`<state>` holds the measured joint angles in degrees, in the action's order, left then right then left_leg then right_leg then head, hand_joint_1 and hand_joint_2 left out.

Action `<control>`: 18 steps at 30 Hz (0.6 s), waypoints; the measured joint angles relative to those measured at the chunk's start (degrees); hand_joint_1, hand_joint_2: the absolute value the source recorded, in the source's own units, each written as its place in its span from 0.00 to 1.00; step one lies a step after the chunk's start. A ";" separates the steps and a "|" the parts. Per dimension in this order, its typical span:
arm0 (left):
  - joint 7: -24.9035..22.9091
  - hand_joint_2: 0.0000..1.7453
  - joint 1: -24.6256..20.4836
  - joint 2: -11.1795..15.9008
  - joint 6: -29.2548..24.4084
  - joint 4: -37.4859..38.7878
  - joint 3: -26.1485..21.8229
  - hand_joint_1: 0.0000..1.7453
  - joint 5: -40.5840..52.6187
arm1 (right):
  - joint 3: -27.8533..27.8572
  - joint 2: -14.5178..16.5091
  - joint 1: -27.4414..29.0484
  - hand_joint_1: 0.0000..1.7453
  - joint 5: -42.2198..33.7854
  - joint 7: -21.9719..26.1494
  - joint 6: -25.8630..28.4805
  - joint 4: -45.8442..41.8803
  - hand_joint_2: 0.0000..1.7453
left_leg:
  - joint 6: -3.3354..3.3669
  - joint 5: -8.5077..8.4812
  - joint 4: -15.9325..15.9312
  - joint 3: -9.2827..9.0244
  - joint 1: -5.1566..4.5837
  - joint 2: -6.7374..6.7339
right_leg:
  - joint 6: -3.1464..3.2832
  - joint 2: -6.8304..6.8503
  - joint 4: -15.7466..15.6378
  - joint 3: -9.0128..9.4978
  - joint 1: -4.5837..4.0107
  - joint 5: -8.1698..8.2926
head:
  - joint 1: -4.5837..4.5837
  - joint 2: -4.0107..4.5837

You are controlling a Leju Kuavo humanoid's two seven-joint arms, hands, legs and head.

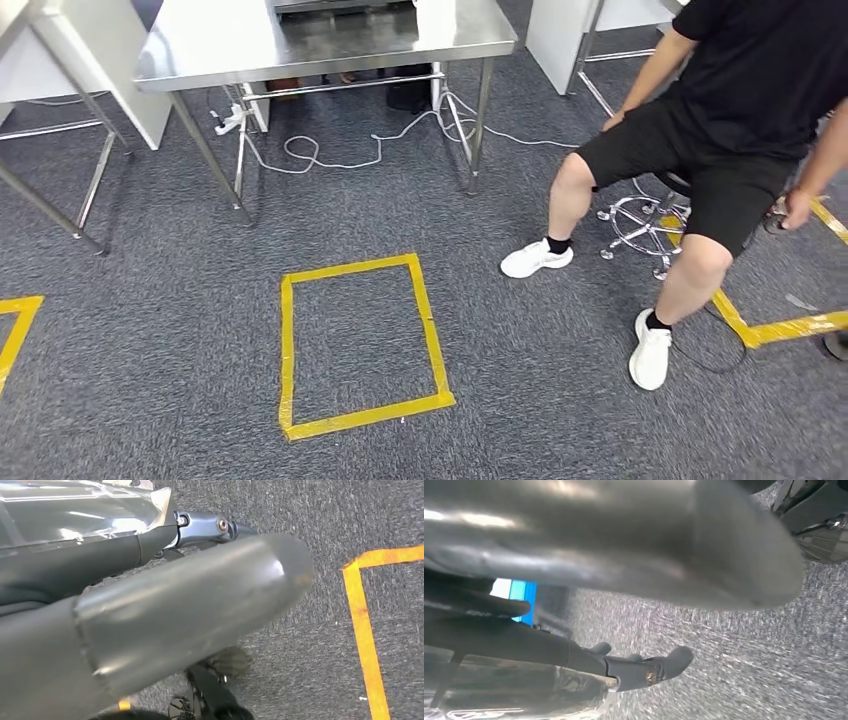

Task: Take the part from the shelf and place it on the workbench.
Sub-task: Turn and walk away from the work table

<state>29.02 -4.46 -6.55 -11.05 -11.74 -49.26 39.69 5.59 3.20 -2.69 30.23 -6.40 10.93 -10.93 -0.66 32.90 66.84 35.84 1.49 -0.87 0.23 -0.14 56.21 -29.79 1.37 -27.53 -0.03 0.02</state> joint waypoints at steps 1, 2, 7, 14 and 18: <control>-0.03 0.00 0.10 0.00 -0.02 0.00 0.00 0.00 0.00 | 0.00 0.03 0.03 0.00 0.00 0.00 -0.05 0.01 0.00 | 0.03 1.77 3.93 1.58 -0.01 0.51 | 0.18 -0.62 0.03 -0.21 -0.20 0.14 | -0.01 0.00; -0.07 0.00 0.18 0.00 -0.03 0.00 0.01 0.00 0.00 | 0.00 0.04 0.09 0.00 0.00 0.00 -0.12 0.01 0.00 | 0.14 2.51 6.49 2.56 -0.01 0.71 | 0.31 -1.29 0.05 -0.34 -0.40 0.24 | -0.01 0.00; -0.10 0.00 0.33 0.11 -0.04 0.01 0.03 0.00 0.04 | 0.00 0.18 0.04 0.00 -0.02 0.00 -0.39 0.03 0.00 | 2.21 -4.37 -6.77 -4.64 -0.10 4.99 | 0.06 -4.92 0.13 -0.30 -1.02 0.53 | 0.17 0.00; -0.26 0.00 0.35 0.22 0.02 0.03 0.26 0.00 0.79 | 0.01 0.38 -0.22 0.00 -0.38 -0.21 -0.36 0.11 0.00 | 3.33 -6.05 -11.64 -6.26 -0.19 2.45 | -1.17 -3.52 5.45 -4.93 -0.89 -1.26 | 0.66 0.00; -0.52 0.00 0.56 0.22 -0.08 0.04 0.27 0.00 0.95 | 0.01 0.41 -0.18 0.00 -0.37 -0.70 -0.29 0.13 0.00 | 3.42 -6.09 -11.62 -5.90 -0.60 -1.45 | -1.80 -0.49 16.01 -9.67 -0.29 -5.37 | 1.06 0.00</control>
<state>28.50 -3.91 -6.33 -11.13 -11.69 -48.99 40.64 5.60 3.61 -2.87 29.86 -7.10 10.64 -10.80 2.76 26.81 55.22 29.94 0.88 -2.32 -1.58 -0.63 72.22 -39.46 1.08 -32.90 1.03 0.02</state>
